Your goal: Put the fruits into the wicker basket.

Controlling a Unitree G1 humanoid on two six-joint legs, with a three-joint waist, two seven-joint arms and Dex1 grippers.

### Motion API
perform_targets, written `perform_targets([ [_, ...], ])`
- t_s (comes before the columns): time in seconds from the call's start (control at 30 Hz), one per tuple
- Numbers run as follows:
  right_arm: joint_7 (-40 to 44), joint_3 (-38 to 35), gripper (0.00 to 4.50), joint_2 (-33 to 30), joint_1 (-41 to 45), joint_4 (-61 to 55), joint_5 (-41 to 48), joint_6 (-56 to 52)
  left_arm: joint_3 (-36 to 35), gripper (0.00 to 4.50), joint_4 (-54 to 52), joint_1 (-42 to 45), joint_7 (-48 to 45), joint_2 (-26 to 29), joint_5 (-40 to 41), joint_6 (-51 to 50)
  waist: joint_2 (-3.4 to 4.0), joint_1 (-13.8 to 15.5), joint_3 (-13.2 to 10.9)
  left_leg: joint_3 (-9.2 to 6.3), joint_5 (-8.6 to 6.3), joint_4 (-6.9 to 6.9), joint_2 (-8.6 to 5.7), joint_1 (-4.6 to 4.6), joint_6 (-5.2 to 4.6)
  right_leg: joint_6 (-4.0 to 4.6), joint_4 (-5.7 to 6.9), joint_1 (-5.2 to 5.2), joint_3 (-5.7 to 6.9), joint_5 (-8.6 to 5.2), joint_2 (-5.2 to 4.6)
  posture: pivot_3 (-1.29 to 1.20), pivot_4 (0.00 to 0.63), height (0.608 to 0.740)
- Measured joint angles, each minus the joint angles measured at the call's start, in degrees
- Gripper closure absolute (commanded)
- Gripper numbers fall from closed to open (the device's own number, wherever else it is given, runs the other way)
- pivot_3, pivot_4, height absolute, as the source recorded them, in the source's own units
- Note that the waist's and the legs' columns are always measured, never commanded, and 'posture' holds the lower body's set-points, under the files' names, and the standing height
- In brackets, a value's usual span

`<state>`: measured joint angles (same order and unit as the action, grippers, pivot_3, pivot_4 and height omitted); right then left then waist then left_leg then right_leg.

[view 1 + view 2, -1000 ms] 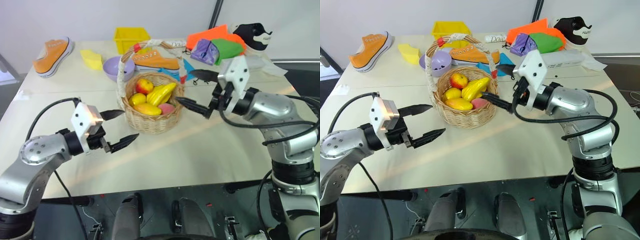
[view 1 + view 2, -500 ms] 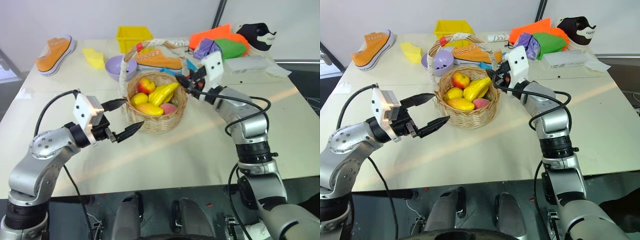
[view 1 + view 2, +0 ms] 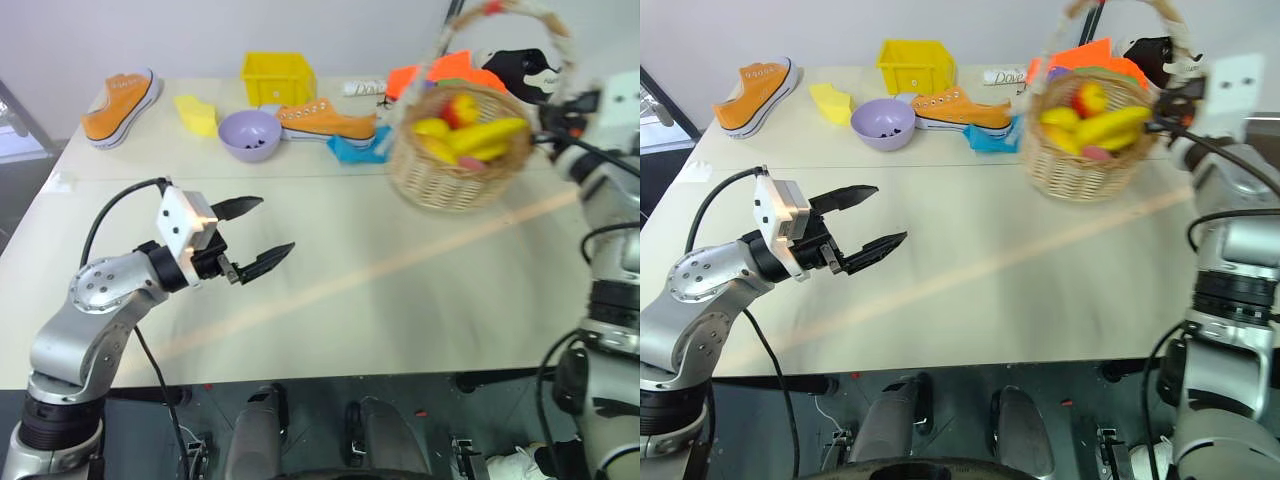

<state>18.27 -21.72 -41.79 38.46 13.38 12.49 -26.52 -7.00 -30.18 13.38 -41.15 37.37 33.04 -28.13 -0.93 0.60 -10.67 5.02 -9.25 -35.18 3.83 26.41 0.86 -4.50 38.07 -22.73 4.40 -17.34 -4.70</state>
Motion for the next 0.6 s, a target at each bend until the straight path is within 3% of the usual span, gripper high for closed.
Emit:
perform_targets([
  [0.17,-1.0,-1.4,4.41,-0.5,-2.7,6.9,-1.0,4.7,2.0,0.0,1.2,1.4,-0.7,-0.7,-0.4,0.7,0.45,-1.5,0.0,0.12,0.01,0.01,0.01,-0.08,-0.01,-0.03,0.09,-0.05,-0.17,0.01,0.04,0.0,0.15,0.74],
  [0.2,-1.1,-1.7,3.61,-0.6,-2.8,7.9,-1.1,6.0,2.1,0.0,1.4,1.9,-0.9,-0.7,-0.6,1.0,0.48,-1.5,0.0,0.1,0.01,0.01,0.01,-0.1,-0.01,-0.03,0.13,-0.04,-0.18,0.01,0.07,0.0,0.15,0.74],
  [0.27,-1.4,-1.8,3.08,-1.0,-3.1,8.4,-1.1,6.7,2.1,0.0,1.5,2.1,-1.0,-0.7,-0.9,1.2,0.49,-1.3,0.0,0.09,0.01,0.0,0.01,-0.1,0.0,-0.03,0.13,-0.04,-0.18,0.01,0.08,0.0,0.15,0.74],
  [0.4,-1.6,-2.5,1.11,-1.5,-4.7,7.7,-1.0,7.7,2.1,0.0,1.7,1.9,-1.2,-0.6,-1.3,1.2,0.49,-1.1,0.0,0.09,0.01,-0.06,0.01,-0.09,0.0,-0.07,0.09,0.02,-0.19,0.03,0.07,0.0,0.15,0.74],
  [0.6,5.1,-5.4,1.11,-4.0,-14.4,0.4,1.4,11.5,1.5,0.0,2.1,1.1,-1.6,-0.1,-1.4,1.4,0.49,-0.8,0.0,0.06,0.01,-0.05,0.01,-0.1,-0.01,-0.09,0.06,0.06,-0.2,0.03,0.07,0.0,0.15,0.74],
])
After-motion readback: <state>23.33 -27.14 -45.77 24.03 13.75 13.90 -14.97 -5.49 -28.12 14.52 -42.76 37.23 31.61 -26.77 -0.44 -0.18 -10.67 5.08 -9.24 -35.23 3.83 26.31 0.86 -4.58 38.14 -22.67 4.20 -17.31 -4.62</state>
